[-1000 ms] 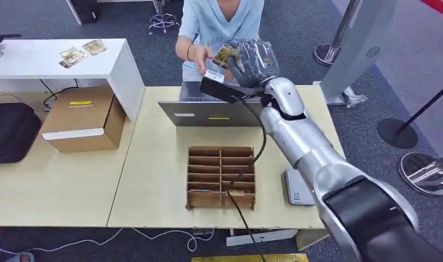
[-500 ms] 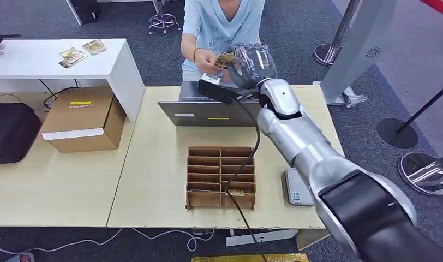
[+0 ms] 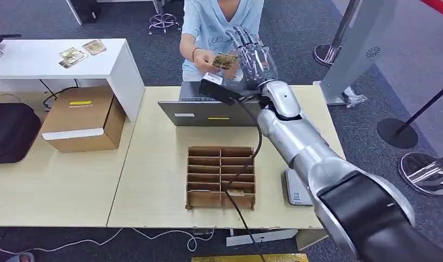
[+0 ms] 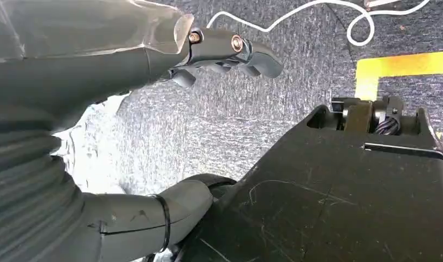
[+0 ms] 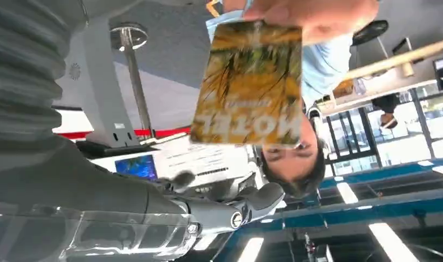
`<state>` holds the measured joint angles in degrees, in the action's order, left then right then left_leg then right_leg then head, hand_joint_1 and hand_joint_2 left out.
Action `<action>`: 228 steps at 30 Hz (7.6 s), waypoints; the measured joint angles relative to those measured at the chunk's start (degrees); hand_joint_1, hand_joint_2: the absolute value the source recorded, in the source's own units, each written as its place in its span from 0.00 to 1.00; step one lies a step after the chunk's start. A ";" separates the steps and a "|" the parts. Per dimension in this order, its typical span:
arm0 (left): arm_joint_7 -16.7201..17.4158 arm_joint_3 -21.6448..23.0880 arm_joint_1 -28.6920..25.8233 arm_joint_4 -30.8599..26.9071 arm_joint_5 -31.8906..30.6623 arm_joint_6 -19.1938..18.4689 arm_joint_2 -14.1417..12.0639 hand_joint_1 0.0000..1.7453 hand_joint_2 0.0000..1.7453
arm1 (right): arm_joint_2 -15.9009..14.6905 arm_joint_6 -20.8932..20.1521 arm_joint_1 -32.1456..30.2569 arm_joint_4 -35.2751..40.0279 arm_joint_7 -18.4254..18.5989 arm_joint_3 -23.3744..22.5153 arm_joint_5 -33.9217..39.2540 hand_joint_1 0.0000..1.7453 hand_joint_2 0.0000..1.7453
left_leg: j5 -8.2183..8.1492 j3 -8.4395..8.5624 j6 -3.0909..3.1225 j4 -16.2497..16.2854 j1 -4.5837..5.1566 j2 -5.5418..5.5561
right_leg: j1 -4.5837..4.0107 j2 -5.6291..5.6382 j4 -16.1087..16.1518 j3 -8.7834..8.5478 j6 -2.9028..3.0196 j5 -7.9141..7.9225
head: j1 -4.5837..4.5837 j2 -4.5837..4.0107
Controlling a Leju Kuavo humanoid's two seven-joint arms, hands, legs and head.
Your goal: Pass the card to the sensor for recognition and then transmit it.
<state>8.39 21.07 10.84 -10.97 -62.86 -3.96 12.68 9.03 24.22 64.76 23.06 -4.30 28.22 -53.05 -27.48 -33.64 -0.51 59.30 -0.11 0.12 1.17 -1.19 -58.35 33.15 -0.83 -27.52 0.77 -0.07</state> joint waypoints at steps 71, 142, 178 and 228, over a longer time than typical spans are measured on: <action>1.71 -10.27 -1.02 -0.09 0.59 1.18 0.07 0.00 1.00 | -7.39 8.37 -71.17 66.03 8.41 -10.21 -35.54 0.00 1.00 | -0.30 0.00 0.11 -0.07 -0.03 0.16 | 0.01 -0.22 0.21 -0.19 -0.14 -0.31 | 0.00 0.00; 2.89 -16.18 -1.40 -0.09 3.30 1.51 0.07 0.00 1.00 | -9.18 -11.54 -65.92 57.18 22.14 -1.43 -37.02 0.34 1.00 | -0.30 0.03 0.11 -0.06 -0.01 0.11 | 0.00 -0.18 0.22 -0.19 -0.13 -0.28 | 0.00 0.00; 1.86 -20.29 -2.49 -0.09 5.27 3.80 -0.26 0.00 1.00 | -9.18 -10.66 -68.94 58.93 22.79 -4.38 -35.88 0.86 1.00 | -0.30 0.04 0.11 -0.06 -0.01 0.11 | 0.00 -0.18 0.22 -0.19 -0.13 -0.28 | 0.02 0.00; -0.41 -27.74 -4.19 -0.09 9.55 7.28 -0.31 0.00 1.00 | -9.18 -10.23 -69.75 61.75 23.45 -5.73 -37.02 0.42 1.00 | -0.30 0.03 0.11 -0.06 -0.02 0.07 | -0.01 -0.17 0.22 -0.19 -0.13 -0.28 | 0.02 0.00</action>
<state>7.98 -6.67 6.65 -11.06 -53.31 3.32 12.37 -0.15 13.99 -4.99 84.80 19.15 22.49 -90.07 -27.78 -33.61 -0.41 59.24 -0.13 0.19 1.16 -1.36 -58.14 32.97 -0.96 -27.79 0.79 -0.07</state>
